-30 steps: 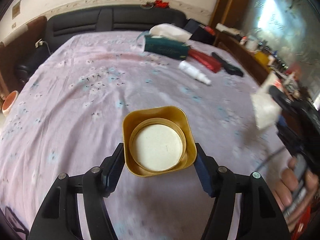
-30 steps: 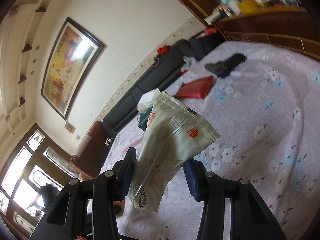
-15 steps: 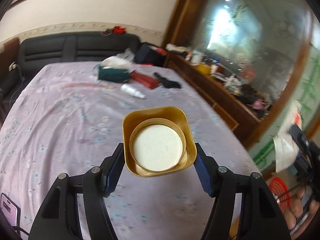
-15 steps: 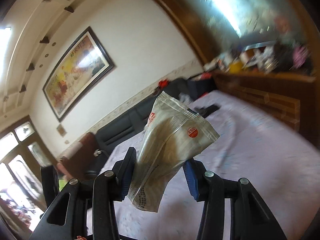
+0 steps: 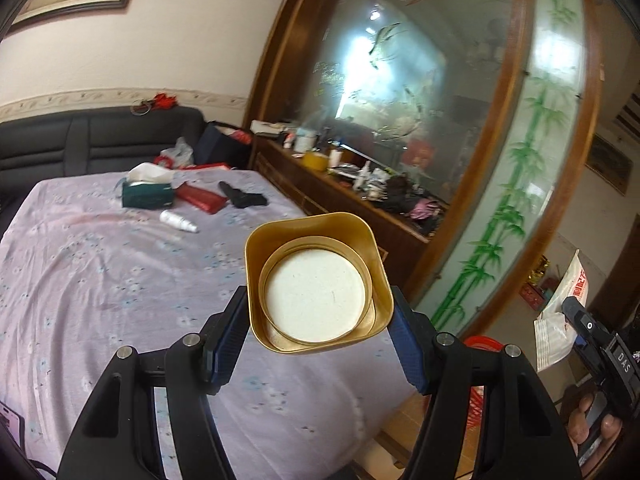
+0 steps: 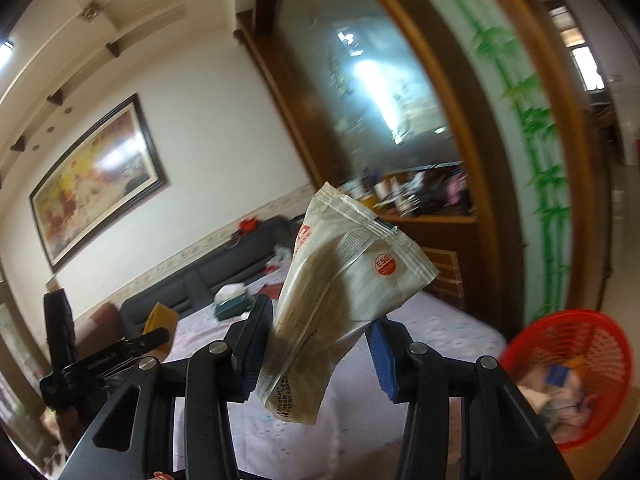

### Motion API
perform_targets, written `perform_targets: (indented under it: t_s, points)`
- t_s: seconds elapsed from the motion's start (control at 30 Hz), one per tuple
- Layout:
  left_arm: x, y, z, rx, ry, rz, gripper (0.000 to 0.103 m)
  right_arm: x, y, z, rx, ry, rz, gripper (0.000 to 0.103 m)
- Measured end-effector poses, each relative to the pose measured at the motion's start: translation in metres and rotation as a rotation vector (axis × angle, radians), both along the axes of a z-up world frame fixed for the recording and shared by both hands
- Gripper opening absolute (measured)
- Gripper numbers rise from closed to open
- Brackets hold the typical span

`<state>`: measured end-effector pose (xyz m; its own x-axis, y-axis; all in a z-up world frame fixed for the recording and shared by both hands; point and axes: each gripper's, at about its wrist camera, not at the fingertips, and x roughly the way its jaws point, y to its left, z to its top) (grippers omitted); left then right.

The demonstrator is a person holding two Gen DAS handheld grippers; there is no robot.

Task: Collect trash
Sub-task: 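Carry the snack wrapper and gold lid with both tools to the red basket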

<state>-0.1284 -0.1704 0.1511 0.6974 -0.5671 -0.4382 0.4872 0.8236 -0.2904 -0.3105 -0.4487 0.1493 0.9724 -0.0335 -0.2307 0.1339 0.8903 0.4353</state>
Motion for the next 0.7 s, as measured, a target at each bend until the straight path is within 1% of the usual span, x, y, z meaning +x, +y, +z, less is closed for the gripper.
perform_targets:
  t_s: [0.13, 0.3, 0.43, 0.5, 0.57, 0.7]
  points:
    - [-0.018, -0.007, 0.009, -0.004, -0.029, -0.04, 0.065, -0.029, -0.006, 0.013, -0.021, -0.025, -0.05, 0.05]
    - [-0.037, -0.016, 0.02, -0.014, -0.055, -0.095, 0.065, -0.067, -0.012, 0.022, -0.038, -0.055, -0.098, 0.05]
    - [-0.05, -0.028, 0.029, -0.028, -0.075, -0.153, 0.065, -0.086, -0.014, 0.034, -0.041, -0.08, -0.119, 0.05]
    - [-0.056, -0.036, 0.035, -0.033, -0.083, -0.187, 0.065, -0.097, -0.015, 0.043, -0.058, -0.092, -0.144, 0.05]
    - [-0.059, -0.044, 0.039, -0.039, -0.084, -0.218, 0.065, -0.107, -0.017, 0.052, -0.07, -0.098, -0.185, 0.05]
    - [-0.065, -0.061, 0.048, -0.055, -0.082, -0.285, 0.065, -0.119, -0.021, 0.065, -0.065, -0.114, -0.221, 0.05]
